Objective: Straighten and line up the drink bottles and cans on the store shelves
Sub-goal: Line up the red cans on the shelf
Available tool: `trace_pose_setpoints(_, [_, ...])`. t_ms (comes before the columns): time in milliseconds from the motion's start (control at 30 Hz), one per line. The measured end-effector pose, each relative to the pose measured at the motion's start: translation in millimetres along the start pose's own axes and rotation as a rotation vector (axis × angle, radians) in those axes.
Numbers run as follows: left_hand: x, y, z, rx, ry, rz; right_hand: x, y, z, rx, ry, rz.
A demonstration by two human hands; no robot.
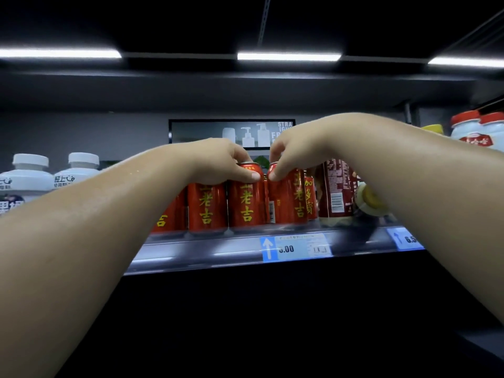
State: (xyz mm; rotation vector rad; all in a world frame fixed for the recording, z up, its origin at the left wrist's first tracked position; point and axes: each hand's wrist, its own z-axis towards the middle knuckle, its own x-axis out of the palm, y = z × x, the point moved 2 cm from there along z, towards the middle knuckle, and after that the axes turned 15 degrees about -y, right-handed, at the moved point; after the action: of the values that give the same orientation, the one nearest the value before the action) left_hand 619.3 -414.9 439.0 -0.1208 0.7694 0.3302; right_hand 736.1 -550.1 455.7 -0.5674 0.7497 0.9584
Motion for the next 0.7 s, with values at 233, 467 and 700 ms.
trace_pose_setpoints(233, [3.7,6.1,2.4,0.017,-0.023,-0.064,6.0,-3.9,1.5,-0.062,-0.130,-0.067])
trace_pose_setpoints(467, [9.5,10.2,-0.8,0.019,-0.066,-0.078,16.5,-9.8,-9.9,-0.093,-0.304,0.000])
trace_pose_setpoints(700, [12.3,0.7,-9.7,0.074,-0.121,0.070,26.9,-1.1,-25.9,0.003,-0.372,0.047])
